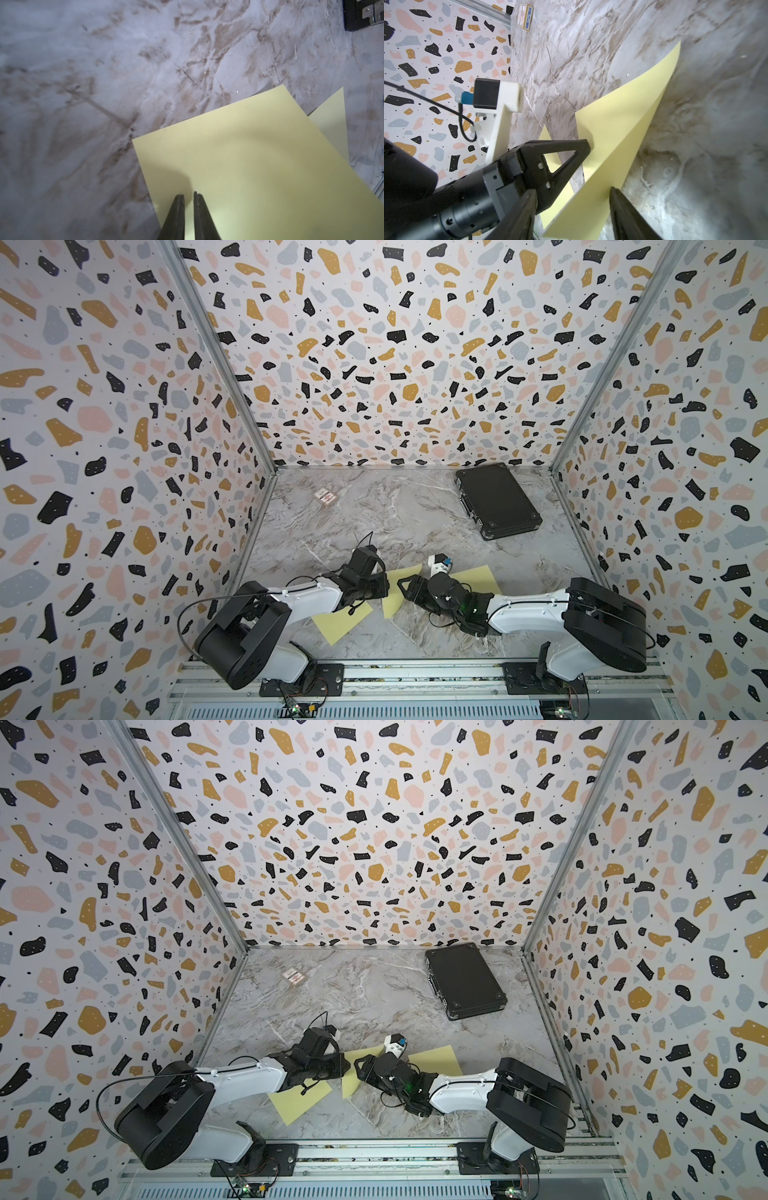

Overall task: Fold the square paper diagonally
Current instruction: Move the paper to the center of the board.

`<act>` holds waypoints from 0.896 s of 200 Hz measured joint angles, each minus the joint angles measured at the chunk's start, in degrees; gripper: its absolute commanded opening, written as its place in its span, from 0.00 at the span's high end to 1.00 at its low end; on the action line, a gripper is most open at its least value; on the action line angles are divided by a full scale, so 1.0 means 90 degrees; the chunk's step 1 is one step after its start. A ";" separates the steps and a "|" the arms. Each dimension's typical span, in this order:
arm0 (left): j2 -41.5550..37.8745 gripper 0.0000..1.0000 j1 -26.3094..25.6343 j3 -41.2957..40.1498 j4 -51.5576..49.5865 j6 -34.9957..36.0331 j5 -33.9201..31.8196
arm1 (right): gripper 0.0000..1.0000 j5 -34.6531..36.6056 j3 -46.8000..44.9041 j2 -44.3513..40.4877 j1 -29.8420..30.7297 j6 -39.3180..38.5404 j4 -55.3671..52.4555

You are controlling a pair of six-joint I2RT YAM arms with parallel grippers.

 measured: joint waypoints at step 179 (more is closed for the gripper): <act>-0.0192 0.85 0.0000 -0.0085 -0.0146 -0.0073 -0.0291 | 0.61 0.0253 -0.0117 -0.0544 0.0000 0.0194 -0.1977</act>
